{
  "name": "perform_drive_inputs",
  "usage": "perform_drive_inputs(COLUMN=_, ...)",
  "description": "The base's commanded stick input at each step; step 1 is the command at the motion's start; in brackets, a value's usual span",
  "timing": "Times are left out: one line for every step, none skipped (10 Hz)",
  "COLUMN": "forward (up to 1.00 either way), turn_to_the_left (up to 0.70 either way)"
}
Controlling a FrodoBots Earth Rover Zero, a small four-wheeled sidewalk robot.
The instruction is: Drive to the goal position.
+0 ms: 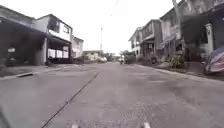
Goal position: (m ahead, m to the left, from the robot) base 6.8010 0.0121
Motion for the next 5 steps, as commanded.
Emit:
perform_drive_inputs(forward=0.85, turn_to_the_left=0.0)
perform_drive_inputs(forward=0.85, turn_to_the_left=0.0)
perform_drive_inputs(forward=0.85, turn_to_the_left=0.0)
perform_drive_inputs(forward=0.85, turn_to_the_left=0.0)
perform_drive_inputs(forward=0.85, turn_to_the_left=0.0)
